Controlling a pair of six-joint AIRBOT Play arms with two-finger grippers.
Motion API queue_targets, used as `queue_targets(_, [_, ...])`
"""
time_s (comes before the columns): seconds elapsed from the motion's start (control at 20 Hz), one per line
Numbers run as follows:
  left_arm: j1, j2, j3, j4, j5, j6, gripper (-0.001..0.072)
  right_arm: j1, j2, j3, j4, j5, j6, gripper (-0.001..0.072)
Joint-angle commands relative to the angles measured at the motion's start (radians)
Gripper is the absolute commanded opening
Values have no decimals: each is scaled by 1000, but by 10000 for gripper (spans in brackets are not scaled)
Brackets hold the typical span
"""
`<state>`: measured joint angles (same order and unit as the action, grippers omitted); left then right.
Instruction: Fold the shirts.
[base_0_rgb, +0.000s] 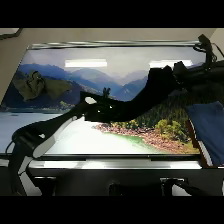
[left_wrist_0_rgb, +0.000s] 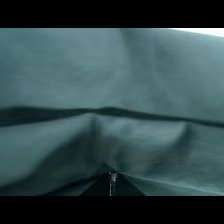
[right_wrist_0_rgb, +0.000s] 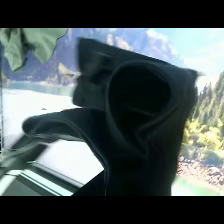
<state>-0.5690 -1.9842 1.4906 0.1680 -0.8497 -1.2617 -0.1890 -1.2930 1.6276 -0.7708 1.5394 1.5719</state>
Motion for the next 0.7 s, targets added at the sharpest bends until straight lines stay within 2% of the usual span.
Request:
queue_targets(0.0, [-80,-62,0,-279,6,176,28,1,47,1,-1,29,11,35])
queue_targets(0.05, [-66,-51,-1,-280,18,216,26,1,45,1,-7,29,11,34])
queue_targets(0.15, [7,25,-1,-140,51,213,25,2,35,0,-9,21,11,34])
queue_targets(0.3, [165,232,-3,204,40,110,25,58,-16,0,-8,-45,14,33])
queue_targets(0.4, [288,381,-3,344,48,70,26,169,-78,0,2,-166,8,33])
queue_targets(0.65, [584,684,-3,386,38,45,26,458,-299,0,31,-438,8,35])
